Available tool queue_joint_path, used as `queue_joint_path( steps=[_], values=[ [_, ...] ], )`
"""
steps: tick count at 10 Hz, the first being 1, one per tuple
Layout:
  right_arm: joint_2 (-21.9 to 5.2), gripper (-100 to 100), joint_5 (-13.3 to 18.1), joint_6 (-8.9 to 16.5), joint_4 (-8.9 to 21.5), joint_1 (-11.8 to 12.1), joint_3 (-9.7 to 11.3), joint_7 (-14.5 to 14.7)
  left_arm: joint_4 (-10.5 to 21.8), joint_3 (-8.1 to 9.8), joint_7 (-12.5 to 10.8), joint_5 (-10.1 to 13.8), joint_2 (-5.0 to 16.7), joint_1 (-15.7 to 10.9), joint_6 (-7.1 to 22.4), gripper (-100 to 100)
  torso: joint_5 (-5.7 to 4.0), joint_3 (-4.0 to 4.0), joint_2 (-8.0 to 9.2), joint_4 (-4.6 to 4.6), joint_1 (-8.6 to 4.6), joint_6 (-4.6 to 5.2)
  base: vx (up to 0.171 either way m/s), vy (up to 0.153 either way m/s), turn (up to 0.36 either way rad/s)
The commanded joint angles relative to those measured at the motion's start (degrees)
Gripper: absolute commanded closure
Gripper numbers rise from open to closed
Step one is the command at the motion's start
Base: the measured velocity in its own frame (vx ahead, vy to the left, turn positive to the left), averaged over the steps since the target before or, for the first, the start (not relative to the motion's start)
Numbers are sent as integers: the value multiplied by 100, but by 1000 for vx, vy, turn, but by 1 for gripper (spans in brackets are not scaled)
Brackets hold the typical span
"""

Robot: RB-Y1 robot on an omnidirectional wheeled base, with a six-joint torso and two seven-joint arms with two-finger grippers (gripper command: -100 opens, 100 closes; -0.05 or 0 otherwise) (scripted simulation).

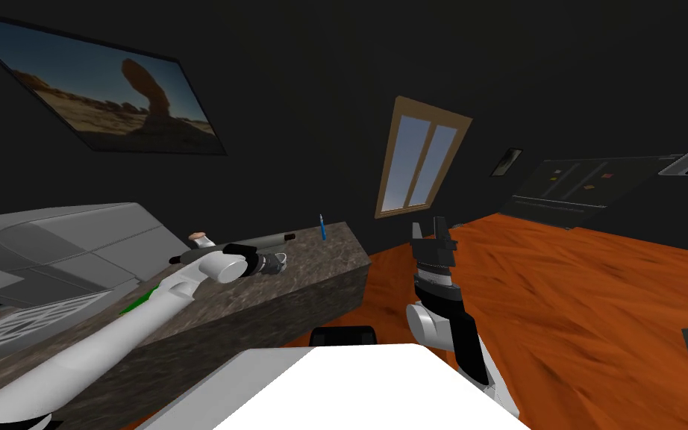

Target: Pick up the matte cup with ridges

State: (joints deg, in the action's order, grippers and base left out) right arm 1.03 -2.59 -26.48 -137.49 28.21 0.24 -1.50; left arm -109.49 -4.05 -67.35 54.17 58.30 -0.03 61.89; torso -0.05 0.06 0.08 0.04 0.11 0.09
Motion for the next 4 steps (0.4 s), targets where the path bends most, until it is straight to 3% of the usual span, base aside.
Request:
queue_joint_path(
  steps=[1,2,3,4],
  values=[
    [0,0,0,0,0,0,0,0,-168,-61,-252,-74,71,36,-2,100,0,0,0,0,0,0,-13,42,-39],
    [0,0,0,0,0,0,0,0,-313,-110,-421,-135,133,71,-6,100,-1,0,0,1,0,2,-18,53,-57],
    [0,0,0,0,0,0,0,0,-230,-78,-298,-100,96,57,-3,100,-1,1,2,1,1,2,-9,25,-15],
    [0,0,0,0,0,0,0,0,-249,-84,-336,-105,101,61,-4,0,-2,0,-1,1,-5,1,0,0,0]
  ],
)
